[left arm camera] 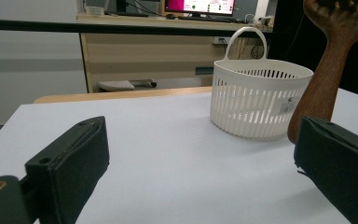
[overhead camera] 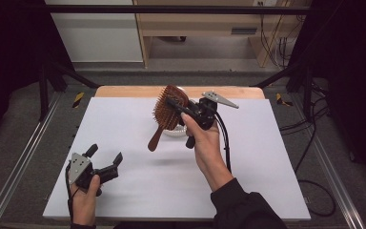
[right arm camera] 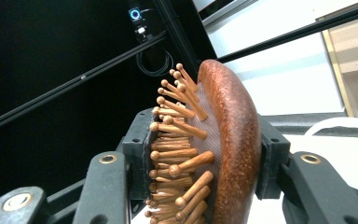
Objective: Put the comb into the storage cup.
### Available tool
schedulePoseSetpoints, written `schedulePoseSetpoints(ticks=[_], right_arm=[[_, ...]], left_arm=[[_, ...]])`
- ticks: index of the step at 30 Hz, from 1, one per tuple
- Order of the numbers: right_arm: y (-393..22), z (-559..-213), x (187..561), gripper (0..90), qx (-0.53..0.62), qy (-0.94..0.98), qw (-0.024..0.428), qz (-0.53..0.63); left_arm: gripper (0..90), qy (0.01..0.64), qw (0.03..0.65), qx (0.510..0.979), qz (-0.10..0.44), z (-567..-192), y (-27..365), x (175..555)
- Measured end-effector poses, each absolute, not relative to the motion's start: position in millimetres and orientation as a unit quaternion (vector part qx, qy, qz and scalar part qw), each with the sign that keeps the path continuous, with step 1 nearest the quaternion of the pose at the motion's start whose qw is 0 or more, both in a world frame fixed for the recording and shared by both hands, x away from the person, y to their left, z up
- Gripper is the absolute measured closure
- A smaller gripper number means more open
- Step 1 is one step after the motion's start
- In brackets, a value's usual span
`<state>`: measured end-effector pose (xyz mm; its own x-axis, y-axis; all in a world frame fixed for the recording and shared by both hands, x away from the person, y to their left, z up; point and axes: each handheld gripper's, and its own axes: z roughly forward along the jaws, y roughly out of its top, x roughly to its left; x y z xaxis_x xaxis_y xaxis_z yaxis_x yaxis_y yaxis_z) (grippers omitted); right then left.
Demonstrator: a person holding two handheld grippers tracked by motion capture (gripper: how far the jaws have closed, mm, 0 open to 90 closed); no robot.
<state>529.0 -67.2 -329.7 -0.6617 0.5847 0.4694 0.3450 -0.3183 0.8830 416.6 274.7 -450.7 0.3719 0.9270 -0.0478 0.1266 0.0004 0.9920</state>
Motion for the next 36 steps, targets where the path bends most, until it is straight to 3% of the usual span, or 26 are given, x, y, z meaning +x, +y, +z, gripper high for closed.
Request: schedulePoseSetpoints(ticks=[36], right_arm=[[-59.7,-300.2,553.2,50.4,0.43,0.538,0.11,0.717]], left_arm=[[2.5,0.441,0.564,0.591,0.372,-458.2,293.7,403.8]])
